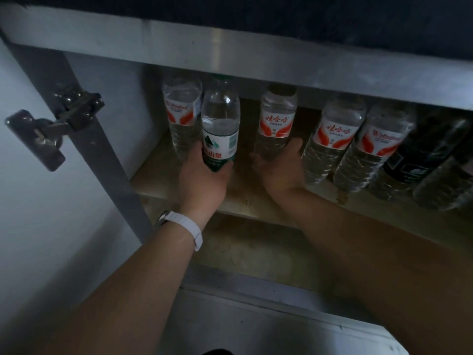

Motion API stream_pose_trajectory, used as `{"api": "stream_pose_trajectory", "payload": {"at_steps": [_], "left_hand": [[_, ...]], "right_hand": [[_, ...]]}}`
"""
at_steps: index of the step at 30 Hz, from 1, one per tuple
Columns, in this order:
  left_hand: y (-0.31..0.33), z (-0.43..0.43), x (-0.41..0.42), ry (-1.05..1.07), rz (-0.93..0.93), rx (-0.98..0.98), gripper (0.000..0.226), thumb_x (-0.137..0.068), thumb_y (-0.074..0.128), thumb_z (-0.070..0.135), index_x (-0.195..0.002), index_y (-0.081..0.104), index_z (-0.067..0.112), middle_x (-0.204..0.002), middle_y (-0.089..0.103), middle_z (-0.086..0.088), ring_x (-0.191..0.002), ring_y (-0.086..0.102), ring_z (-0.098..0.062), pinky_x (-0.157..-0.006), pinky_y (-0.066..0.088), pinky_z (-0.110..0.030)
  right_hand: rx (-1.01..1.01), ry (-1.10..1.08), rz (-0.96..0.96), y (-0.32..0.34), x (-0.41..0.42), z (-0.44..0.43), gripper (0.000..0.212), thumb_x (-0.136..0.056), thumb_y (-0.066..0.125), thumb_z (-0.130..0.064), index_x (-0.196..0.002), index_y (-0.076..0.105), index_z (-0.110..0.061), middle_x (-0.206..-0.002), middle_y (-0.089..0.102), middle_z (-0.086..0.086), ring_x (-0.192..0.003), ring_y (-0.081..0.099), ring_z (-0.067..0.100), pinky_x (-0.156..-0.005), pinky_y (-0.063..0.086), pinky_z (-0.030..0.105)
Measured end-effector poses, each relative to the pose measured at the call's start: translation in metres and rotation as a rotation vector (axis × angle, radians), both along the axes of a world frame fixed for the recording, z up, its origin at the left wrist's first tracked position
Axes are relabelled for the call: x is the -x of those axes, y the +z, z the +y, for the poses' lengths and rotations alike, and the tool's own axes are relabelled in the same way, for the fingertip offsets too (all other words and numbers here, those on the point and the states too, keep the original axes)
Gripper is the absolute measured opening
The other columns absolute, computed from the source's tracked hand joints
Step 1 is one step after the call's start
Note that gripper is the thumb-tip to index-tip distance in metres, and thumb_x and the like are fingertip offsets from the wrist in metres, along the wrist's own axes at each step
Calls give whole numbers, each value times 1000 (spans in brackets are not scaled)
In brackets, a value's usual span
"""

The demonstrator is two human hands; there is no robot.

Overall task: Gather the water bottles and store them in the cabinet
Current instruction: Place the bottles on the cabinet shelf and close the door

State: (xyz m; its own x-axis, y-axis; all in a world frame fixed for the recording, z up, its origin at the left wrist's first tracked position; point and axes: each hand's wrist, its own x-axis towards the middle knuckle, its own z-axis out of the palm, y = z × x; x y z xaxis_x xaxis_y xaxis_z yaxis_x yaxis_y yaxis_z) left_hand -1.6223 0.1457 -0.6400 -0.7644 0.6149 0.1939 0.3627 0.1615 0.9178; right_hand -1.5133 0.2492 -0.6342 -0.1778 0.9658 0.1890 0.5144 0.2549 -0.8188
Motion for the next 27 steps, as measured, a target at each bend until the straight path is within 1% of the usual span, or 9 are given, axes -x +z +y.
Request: {"api": "stream_pose_trajectory", "payload": {"at_steps": [3,7,11,16,19,22,25,27], "left_hand": [[2,14,-1,18,0,-3,51,-86,78,31,-132,57,26,-130,66,8,-121,61,-13,-98,49,-30],[1,33,-3,34,25,-23,53,-87,76,31,-136,56,24,-136,64,6,-127,58,-14,-97,42,-24],[0,43,-3,45,23,-39,52,-89,75,27,-136,54,22,-139,61,3,-131,56,-16,-98,40,-22],[-4,48,-2,47,14,-33,58,-89,75,26,-140,50,21,-144,57,1,-135,52,-18,-101,38,-23],[-2,45,-3,30,-2,-29,58,-89,74,23,-142,50,24,-145,57,3,-136,51,-17,-102,36,-24],[0,37,-2,5,-12,18,54,-90,72,21,-141,52,25,-143,59,4,-134,53,-17,-103,38,-27],[-1,23,-4,-23,-44,58,52,-92,71,26,-140,53,29,-141,60,7,-131,54,-16,-105,42,-31],[-3,12,-8,-48,-9,86,49,-93,69,31,-140,53,31,-141,60,7,-131,55,-16,-106,43,-35]], "right_hand": [[-7,-10,-22,-1,0,1,71,-78,78,-41,-126,32,-18,-128,55,8,-117,56,26,-97,49,44],[-13,-26,-33,-1,1,1,70,-77,79,-41,-125,32,-19,-128,55,7,-117,56,26,-97,49,44],[0,-34,-33,-1,2,2,69,-77,79,-41,-123,32,-18,-126,56,8,-116,56,25,-95,50,42],[-16,-79,-18,-3,3,-1,68,-76,80,-43,-120,35,-18,-122,57,7,-113,57,25,-92,51,41],[-10,-53,-1,-2,3,-2,68,-77,79,-42,-122,34,-19,-124,56,6,-114,56,23,-95,49,40],[27,-6,31,1,0,-1,68,-78,79,-40,-122,32,-21,-127,54,6,-117,55,24,-98,49,42],[42,20,-2,3,-4,-2,69,-78,78,-40,-125,32,-20,-127,56,7,-117,56,25,-97,50,44],[53,45,-20,4,-7,-4,68,-81,76,-40,-128,33,-17,-127,56,7,-115,57,25,-96,50,45]]}}
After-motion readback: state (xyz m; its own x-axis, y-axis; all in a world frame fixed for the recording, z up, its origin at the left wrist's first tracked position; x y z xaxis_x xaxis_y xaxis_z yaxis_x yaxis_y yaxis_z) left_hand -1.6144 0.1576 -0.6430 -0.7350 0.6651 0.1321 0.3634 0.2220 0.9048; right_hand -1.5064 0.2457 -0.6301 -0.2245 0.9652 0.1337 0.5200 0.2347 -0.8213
